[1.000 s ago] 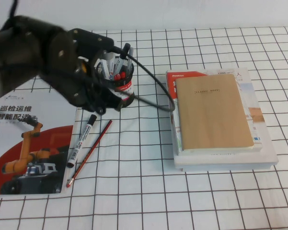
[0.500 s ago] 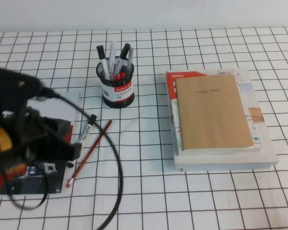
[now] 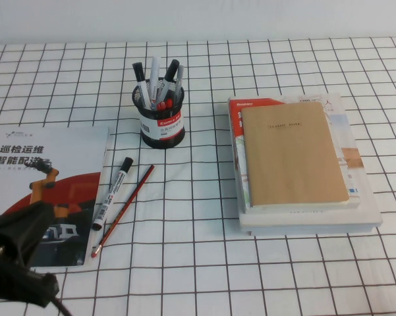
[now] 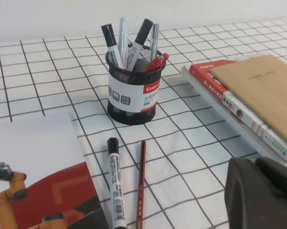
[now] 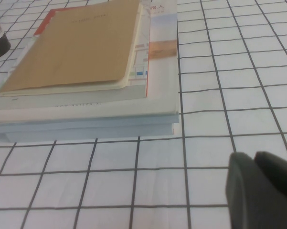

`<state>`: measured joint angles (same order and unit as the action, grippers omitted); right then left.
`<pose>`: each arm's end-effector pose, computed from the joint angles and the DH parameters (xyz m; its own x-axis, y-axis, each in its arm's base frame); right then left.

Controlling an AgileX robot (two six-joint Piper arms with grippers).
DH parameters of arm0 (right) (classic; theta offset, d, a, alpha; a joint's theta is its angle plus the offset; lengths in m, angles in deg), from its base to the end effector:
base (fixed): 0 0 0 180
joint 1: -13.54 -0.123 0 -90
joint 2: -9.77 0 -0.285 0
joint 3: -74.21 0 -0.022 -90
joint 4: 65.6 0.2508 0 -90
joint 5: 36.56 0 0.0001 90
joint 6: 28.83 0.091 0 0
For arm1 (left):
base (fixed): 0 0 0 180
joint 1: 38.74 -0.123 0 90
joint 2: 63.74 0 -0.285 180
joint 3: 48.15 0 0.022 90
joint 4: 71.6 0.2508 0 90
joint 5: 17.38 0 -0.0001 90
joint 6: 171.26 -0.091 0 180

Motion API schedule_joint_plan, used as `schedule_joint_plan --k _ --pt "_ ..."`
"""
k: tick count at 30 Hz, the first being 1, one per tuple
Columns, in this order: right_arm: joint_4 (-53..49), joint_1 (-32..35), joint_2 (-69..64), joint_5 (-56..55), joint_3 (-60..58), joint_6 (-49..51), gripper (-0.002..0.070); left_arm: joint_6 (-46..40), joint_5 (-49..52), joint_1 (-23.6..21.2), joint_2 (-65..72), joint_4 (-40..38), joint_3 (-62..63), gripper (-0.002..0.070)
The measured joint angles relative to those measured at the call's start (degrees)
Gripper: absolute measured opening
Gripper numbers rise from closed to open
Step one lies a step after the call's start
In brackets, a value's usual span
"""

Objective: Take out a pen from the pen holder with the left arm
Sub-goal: 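Take a marker out of the pen holder and lay it on the table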

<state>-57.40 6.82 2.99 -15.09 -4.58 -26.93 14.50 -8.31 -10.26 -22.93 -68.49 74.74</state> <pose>0.0514 0.0109 0.1715 -0.3113 0.1299 -0.9414 -0.1165 0.9779 0.1735 0.1083 -0.0578 0.2698 -0.2784 0.0977 -0.9555 0.4571 0.8884 -0.0424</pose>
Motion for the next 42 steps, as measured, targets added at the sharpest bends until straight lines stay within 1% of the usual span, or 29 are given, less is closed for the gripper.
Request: schedule_joint_plan --k 10,14,17,18,21,27,30,35,42 --pt "0.0 0.0 0.0 0.0 0.0 0.0 -0.0015 0.0 -0.24 0.0 -1.94 0.08 -1.37 -0.0003" --pt "0.0 0.0 0.0 0.0 0.0 0.0 -0.0015 -0.31 -3.24 0.0 -2.43 0.49 -2.63 -0.0003" --pt "0.0 0.0 0.0 0.0 0.0 0.0 -0.0015 -2.67 -5.5 -0.13 -3.9 -0.05 -4.48 -0.0003" --pt "0.0 0.0 0.0 0.0 0.0 0.0 -0.0015 -6.09 -7.4 -1.23 -6.21 -2.6 -6.46 -0.0003" --pt "0.0 0.0 0.0 0.0 0.0 0.0 -0.0015 -9.45 -9.62 -5.44 -10.88 -5.98 -9.72 -0.0003" --pt "0.0 0.0 0.0 0.0 0.0 0.0 -0.0015 -10.43 -10.25 -15.43 -21.93 -6.98 -15.94 -0.0003" --pt "0.0 0.0 0.0 0.0 0.0 0.0 -0.0015 -9.94 -10.25 -19.0 -27.38 -6.98 -18.35 -0.0003" --pt "0.0 0.0 0.0 0.0 0.0 0.0 -0.0015 -7.94 -9.46 -20.04 -33.14 -6.98 -21.36 -0.0004" --pt "0.0 0.0 0.0 0.0 0.0 0.0 -0.0015 -6.42 -2.28 -20.04 -33.43 -6.98 -21.49 -0.0004"
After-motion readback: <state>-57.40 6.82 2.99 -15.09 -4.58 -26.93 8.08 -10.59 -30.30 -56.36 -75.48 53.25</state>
